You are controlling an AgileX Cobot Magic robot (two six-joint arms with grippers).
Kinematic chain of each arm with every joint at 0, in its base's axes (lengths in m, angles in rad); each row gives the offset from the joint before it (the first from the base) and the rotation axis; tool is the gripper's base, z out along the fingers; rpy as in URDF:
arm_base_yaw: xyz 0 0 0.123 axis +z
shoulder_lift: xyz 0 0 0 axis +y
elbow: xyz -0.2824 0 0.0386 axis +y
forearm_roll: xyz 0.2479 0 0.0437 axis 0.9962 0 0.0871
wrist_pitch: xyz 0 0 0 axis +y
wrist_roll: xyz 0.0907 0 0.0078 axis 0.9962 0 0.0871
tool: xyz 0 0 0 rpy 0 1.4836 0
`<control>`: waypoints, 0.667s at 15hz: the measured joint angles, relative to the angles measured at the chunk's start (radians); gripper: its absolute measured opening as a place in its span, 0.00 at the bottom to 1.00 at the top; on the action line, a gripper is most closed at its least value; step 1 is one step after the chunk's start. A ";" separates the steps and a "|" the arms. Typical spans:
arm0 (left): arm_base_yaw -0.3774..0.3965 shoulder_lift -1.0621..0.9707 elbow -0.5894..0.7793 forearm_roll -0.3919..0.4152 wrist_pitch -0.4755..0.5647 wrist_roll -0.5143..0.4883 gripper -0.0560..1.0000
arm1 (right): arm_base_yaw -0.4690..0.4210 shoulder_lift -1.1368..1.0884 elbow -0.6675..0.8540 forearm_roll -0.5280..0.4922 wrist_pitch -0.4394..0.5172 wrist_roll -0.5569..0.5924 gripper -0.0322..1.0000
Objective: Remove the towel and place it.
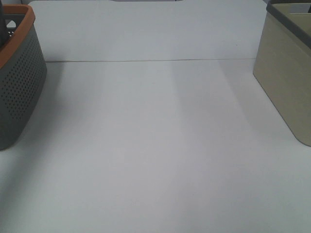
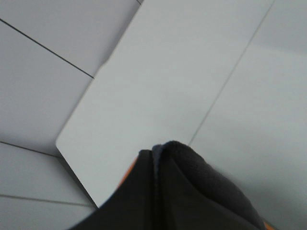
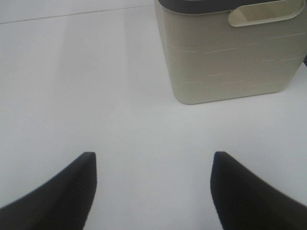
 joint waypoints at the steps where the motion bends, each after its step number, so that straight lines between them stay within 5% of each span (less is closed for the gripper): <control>1: -0.031 0.000 -0.025 -0.001 -0.045 0.007 0.05 | 0.000 0.000 0.000 0.000 0.000 0.000 0.69; 6: -0.210 0.002 -0.072 -0.005 -0.213 0.046 0.05 | 0.000 0.000 -0.010 0.036 -0.036 -0.001 0.69; 10: -0.367 0.125 -0.075 -0.018 -0.086 0.061 0.05 | 0.000 0.035 -0.019 0.191 -0.200 -0.043 0.69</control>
